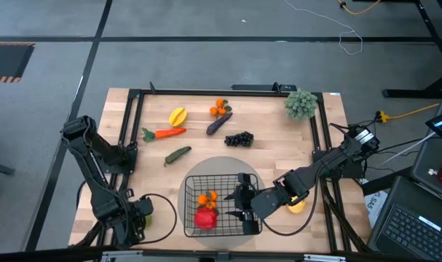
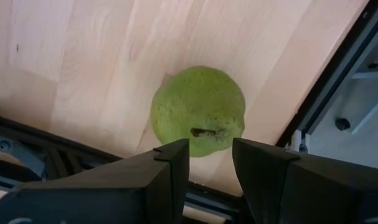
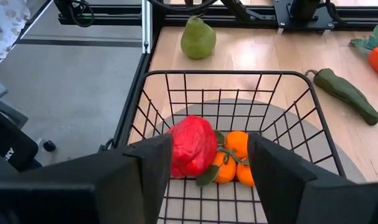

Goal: Build produce basket
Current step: Put the green pear into the black wire basket, then put the yellow pear into the black wire basket

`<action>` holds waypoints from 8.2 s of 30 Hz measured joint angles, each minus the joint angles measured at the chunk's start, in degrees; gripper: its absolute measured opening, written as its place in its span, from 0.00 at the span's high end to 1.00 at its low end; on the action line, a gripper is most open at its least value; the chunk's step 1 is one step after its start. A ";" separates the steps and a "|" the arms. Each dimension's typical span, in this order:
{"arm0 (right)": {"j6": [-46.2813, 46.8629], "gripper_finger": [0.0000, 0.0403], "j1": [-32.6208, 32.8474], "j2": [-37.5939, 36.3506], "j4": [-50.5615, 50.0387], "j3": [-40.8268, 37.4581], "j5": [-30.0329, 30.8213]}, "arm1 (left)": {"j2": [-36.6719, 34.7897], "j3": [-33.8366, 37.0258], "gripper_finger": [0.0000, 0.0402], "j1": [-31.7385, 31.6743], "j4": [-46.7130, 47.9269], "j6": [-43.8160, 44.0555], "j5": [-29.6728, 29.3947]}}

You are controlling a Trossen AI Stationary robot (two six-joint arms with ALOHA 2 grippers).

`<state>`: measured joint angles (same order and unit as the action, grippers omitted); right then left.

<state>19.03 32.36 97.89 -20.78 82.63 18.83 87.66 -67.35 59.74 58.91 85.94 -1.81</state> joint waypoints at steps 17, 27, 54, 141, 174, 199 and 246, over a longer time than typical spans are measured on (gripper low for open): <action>0.00 0.52 0.00 0.00 -0.09 0.00 0.00 | 0.15 0.00 0.72 -0.48 -1.68 -0.53 -0.63; 0.00 0.52 0.00 0.00 -0.39 -0.02 -0.02 | 0.10 3.34 0.72 -0.48 -3.63 -0.49 1.68; 0.00 0.52 0.01 -0.01 -0.98 -0.04 0.00 | 0.02 3.50 1.00 -2.49 -2.93 -6.21 4.14; 90.79 0.52 24.92 -1.39 -66.58 -0.04 -9.45 | 0.79 -32.09 0.76 -42.09 -7.91 -80.55 0.79; 103.69 0.75 24.90 7.93 -68.90 -6.08 -10.10 | 3.91 -32.01 0.76 -42.09 -6.43 -80.56 0.79; 71.78 1.00 24.32 7.67 -69.37 -2.53 5.92 | 6.30 -32.02 0.76 -41.94 -2.74 -80.07 0.81; -6.01 1.00 -4.30 1.47 -26.61 23.75 -2.94 | 1.20 -32.02 0.76 -33.96 31.16 -63.39 -5.21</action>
<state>13.02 28.05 99.36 -47.38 106.38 15.89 88.86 -99.37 25.78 90.07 22.55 -7.02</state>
